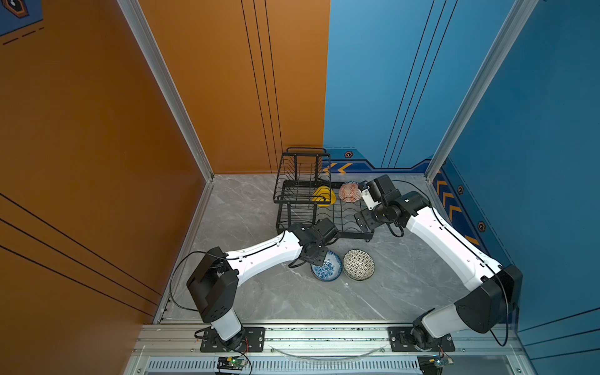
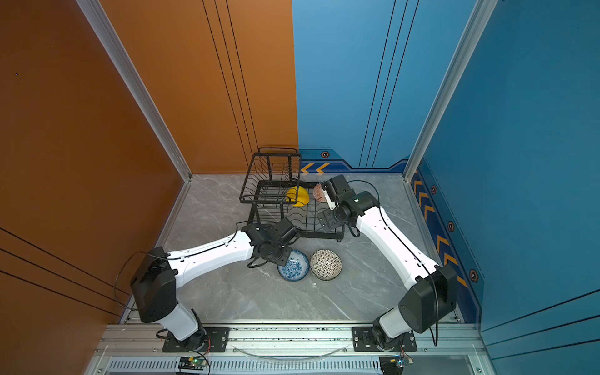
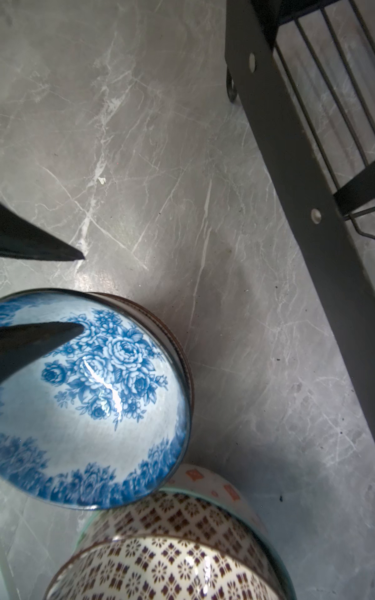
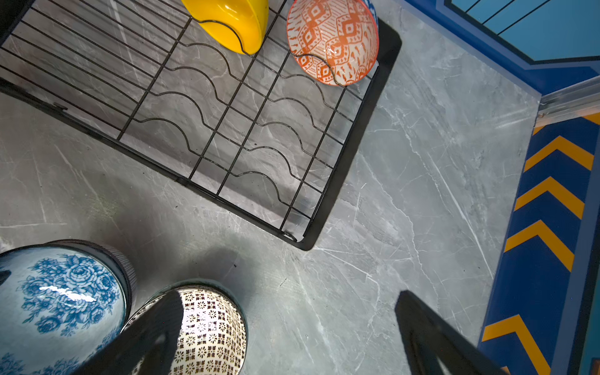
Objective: Load the bowls into the dish rack
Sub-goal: 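Close the left gripper on the blue floral bowl rim, then lift the blue floral bowl with the left gripper toward the right gripper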
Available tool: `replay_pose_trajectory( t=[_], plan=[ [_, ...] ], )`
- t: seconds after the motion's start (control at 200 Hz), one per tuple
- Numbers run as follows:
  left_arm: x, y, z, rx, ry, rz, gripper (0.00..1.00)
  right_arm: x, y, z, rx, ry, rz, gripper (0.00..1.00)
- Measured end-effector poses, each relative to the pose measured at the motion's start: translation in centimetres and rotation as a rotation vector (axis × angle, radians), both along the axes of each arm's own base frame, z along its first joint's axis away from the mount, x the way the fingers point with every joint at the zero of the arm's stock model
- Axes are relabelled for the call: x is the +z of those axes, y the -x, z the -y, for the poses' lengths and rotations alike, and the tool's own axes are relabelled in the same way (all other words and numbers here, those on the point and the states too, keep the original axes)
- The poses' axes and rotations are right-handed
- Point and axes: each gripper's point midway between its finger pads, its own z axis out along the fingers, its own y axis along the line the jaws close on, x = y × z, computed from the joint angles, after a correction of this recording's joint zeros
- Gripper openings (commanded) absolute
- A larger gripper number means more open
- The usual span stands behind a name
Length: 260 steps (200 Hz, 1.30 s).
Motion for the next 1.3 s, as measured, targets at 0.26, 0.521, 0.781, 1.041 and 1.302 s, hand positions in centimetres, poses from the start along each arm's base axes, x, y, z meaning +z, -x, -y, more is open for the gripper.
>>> replay_pose_trajectory(
  t=[0.26, 0.521, 0.781, 1.041, 1.302],
  plan=[
    [-1.6, 0.4, 0.2, 0.000, -0.028, -0.035, 0.27, 0.0, 0.0, 0.0, 0.000, 0.001, -0.001, 1.00],
    [-1.7, 0.4, 0.2, 0.007, -0.029, -0.037, 0.11, -0.2, 0.1, 0.0, 0.000, 0.002, -0.004, 1.00],
    [-1.1, 0.4, 0.2, 0.009, -0.009, -0.031, 0.03, 0.0, 0.2, 0.1, 0.000, 0.001, 0.000, 1.00],
    [-1.0, 0.1, -0.1, 0.018, -0.008, -0.030, 0.00, 0.4, 0.5, 0.3, -0.002, -0.003, 0.012, 1.00],
    [0.3, 0.0, -0.8, 0.026, 0.005, -0.016, 0.00, 1.4, 0.9, 0.3, -0.014, -0.036, 0.033, 1.00]
  ],
)
